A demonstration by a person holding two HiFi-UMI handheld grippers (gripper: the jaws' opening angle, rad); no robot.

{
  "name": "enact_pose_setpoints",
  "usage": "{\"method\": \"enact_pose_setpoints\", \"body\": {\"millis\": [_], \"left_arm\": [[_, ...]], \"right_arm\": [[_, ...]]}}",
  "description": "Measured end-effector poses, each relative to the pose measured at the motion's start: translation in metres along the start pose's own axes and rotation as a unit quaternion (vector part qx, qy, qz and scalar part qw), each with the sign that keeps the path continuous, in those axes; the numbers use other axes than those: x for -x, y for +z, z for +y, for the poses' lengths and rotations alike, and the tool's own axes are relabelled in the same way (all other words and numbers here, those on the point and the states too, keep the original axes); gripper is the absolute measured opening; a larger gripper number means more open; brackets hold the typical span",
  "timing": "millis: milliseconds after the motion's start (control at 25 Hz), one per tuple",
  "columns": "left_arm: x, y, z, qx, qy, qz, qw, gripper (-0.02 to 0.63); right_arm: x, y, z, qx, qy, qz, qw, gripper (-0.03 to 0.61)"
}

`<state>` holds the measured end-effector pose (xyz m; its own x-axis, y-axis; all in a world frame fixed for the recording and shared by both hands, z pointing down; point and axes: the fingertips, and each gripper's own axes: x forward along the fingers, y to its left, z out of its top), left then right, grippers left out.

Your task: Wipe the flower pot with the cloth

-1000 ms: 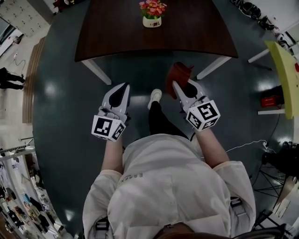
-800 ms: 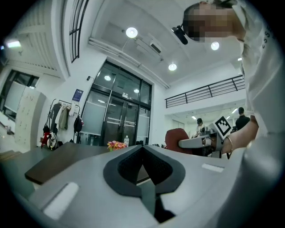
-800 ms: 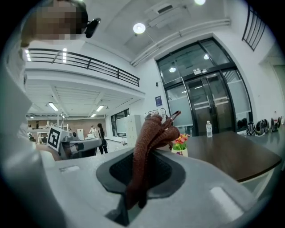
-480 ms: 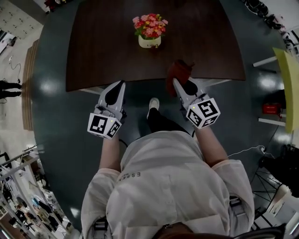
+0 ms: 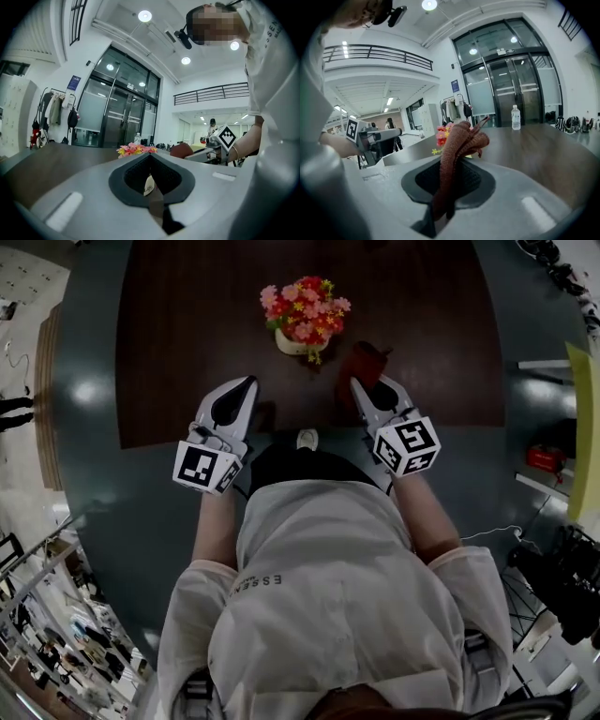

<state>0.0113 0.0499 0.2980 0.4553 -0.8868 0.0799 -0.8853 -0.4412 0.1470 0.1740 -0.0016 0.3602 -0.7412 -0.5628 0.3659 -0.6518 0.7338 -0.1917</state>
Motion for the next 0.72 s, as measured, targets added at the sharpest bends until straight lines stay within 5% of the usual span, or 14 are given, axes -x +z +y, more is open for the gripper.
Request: {"method": "enact_pose_setpoints", "body": {"millis": [400,720], "left_arm": [[-0.072,-0.054,0.039,0.022,-0.048,0.083,0.9951,0.017],[-0.120,-0.096,0.049,-0.008,-0.070,0.129,0.9891,0.015]], "right_arm": [[-0.076,-0.042,-0.026,-0.049,-0.016,0.099,0.994,0.049],[-0.095,-0.067,-0.001,-0.080,0.036,0.172,0.981,0.051]]}}
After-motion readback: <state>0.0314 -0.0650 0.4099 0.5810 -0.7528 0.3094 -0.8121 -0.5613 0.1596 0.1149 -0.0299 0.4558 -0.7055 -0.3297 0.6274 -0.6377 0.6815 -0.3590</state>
